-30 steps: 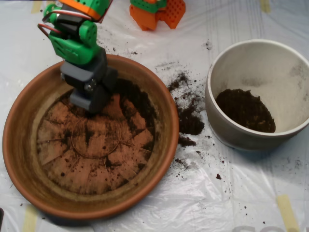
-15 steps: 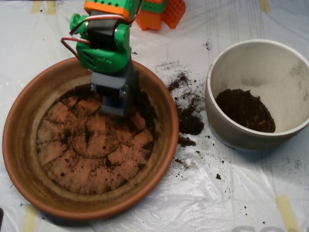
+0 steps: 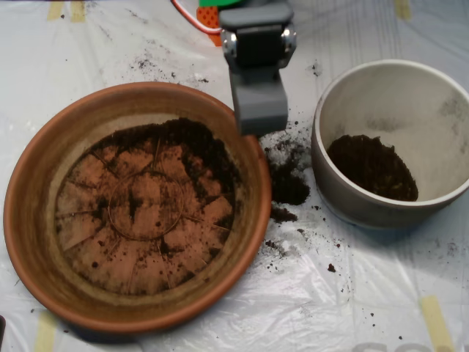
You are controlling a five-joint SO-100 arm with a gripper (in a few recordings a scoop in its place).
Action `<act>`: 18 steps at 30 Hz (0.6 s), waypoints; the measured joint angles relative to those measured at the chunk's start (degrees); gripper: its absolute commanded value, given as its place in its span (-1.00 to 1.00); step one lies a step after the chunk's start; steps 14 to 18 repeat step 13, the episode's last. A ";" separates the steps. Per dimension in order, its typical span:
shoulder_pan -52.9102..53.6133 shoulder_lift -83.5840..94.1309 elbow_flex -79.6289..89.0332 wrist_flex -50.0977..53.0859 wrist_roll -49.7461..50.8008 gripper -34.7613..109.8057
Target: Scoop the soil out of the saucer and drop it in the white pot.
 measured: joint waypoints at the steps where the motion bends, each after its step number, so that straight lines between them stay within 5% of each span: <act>1: -1.23 0.70 0.00 -0.26 -0.44 -0.53; 18: -17.14 2.29 -0.79 -7.56 -9.40 -0.53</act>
